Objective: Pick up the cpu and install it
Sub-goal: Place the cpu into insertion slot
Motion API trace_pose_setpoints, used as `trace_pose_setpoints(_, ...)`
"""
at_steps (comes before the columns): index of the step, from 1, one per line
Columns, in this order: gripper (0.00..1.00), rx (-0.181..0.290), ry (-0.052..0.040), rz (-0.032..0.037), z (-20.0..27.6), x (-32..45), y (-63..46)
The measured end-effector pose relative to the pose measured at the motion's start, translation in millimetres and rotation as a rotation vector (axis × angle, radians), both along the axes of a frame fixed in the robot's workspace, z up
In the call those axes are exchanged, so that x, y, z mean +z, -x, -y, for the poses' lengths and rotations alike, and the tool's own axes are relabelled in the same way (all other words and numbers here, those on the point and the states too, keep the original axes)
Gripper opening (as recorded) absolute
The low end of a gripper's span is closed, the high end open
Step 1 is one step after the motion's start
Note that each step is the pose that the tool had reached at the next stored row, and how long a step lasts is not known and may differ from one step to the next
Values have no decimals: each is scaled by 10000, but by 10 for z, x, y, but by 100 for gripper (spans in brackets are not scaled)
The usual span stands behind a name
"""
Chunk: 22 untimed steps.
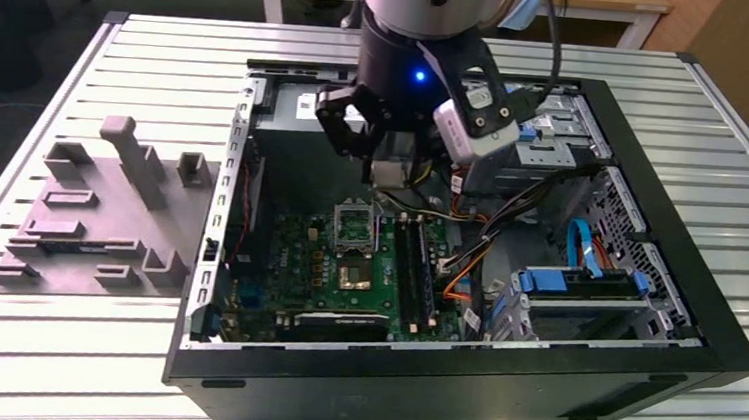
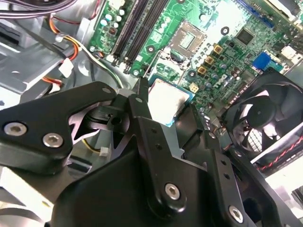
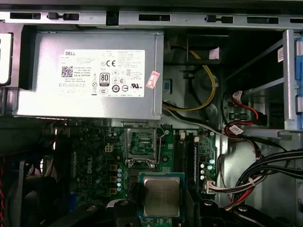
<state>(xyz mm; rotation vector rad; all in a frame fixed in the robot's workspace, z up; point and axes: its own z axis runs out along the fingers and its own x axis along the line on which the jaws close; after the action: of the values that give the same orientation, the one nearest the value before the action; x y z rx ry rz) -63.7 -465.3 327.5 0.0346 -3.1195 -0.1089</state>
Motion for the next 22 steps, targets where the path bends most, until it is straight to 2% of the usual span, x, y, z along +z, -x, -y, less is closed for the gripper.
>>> trace_pose_setpoints(3, 47, -5, 5, -1, 2, -52, 35)
trace_pose_setpoints(6, 47, -4, 53, 0, 26, -81, 39)
trace_pose_setpoints(11, 47, -5, 353, 0, 44, -110, 41)
trace_pose_setpoints(19, 47, -4, 360, -6, 51, -252, 66)
trace_pose_setpoints(22, 47, -4, 362, -7, 51, -265, 68)
